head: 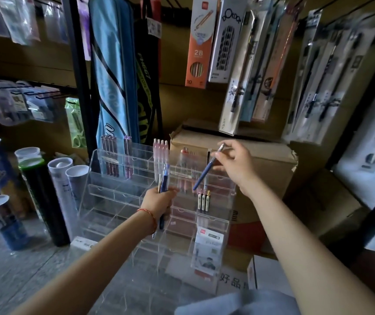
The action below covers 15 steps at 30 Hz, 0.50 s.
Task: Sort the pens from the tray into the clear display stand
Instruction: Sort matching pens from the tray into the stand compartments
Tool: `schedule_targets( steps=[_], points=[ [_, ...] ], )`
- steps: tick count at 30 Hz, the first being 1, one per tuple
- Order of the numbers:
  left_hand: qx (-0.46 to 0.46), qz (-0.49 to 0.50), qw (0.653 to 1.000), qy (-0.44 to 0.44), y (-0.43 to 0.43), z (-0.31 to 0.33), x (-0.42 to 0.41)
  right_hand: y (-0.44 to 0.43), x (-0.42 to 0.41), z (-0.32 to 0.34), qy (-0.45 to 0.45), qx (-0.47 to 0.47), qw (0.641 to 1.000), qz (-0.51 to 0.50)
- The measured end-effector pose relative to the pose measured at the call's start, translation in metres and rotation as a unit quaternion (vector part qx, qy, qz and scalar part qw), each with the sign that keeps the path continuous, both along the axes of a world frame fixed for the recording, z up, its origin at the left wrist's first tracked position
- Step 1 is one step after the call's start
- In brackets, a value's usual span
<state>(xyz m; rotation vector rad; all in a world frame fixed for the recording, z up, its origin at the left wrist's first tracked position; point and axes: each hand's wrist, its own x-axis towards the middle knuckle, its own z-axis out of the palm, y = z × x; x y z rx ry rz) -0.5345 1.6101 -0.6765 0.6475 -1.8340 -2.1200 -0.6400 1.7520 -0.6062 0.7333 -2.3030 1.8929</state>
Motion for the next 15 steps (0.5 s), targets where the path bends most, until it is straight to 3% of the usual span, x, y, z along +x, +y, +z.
schedule_targets(
  steps=[5, 9, 15],
  points=[
    [0.007, -0.028, 1.0, 0.006, 0.002, -0.01, -0.013, -0.025, 0.005, -0.024, 0.077, 0.18, 0.98, 0.046],
    [0.016, -0.053, 0.998, -0.032, -0.001, -0.019, -0.018, -0.032, 0.007, -0.036, 0.083, 0.237, 0.966, 0.059],
    [-0.057, -0.097, 0.991, -0.067, -0.001, -0.028, -0.019, -0.03, 0.001, -0.047, 0.041, 0.341, 0.936, 0.077]
  ],
)
